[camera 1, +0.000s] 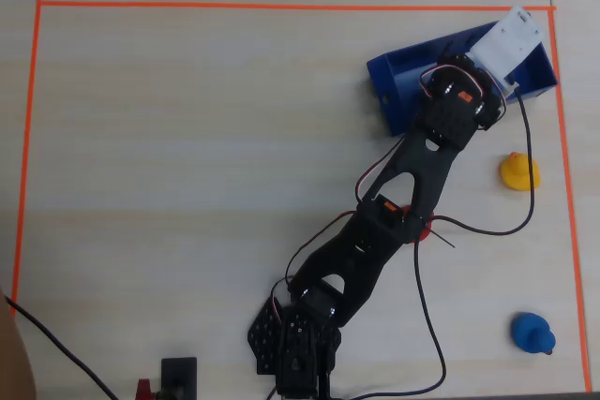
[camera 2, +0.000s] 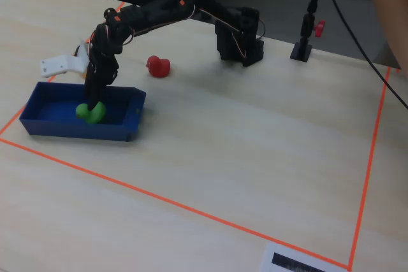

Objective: Grasp green duck and put it into box.

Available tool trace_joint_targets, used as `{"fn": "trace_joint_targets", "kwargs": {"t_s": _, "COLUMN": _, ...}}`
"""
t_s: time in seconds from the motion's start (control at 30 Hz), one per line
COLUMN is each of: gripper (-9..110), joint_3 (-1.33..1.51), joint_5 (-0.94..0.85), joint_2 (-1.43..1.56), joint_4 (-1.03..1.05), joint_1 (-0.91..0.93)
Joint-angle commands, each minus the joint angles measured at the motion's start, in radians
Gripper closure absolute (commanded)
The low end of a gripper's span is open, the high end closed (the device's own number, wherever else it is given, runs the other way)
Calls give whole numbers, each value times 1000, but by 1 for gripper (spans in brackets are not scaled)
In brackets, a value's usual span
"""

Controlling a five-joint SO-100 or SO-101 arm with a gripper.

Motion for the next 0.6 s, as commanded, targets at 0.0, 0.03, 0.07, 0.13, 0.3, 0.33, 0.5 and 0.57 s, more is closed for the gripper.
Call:
{"fn": "trace_joint_targets", "kwargs": {"t_s": 0.0, "gripper": 69, "joint_3": -51, "joint_5": 2, "joint_2": 69, "joint_4": 6, "joint_1": 2}}
{"fn": "trace_joint_targets", "kwargs": {"t_s": 0.03, "gripper": 70, "joint_3": -51, "joint_5": 3, "joint_2": 81, "joint_4": 18, "joint_1": 2}}
{"fn": "trace_joint_targets", "kwargs": {"t_s": 0.07, "gripper": 73, "joint_3": -49, "joint_5": 18, "joint_2": 101, "joint_4": 28, "joint_1": 3}}
{"fn": "trace_joint_targets", "kwargs": {"t_s": 0.13, "gripper": 83, "joint_3": -37, "joint_5": 78, "joint_2": 175, "joint_4": 60, "joint_1": 12}}
{"fn": "trace_joint_targets", "kwargs": {"t_s": 0.3, "gripper": 96, "joint_3": 190, "joint_5": 124, "joint_2": 578, "joint_4": 279, "joint_1": 26}}
{"fn": "trace_joint_targets", "kwargs": {"t_s": 0.33, "gripper": 96, "joint_3": 296, "joint_5": 109, "joint_2": 690, "joint_4": 295, "joint_1": 20}}
{"fn": "trace_joint_targets", "kwargs": {"t_s": 0.5, "gripper": 96, "joint_3": 974, "joint_5": 12, "joint_2": 1322, "joint_4": 244, "joint_1": -137}}
{"fn": "trace_joint_targets", "kwargs": {"t_s": 0.57, "gripper": 98, "joint_3": 1224, "joint_5": -48, "joint_2": 1557, "joint_4": 236, "joint_1": -255}}
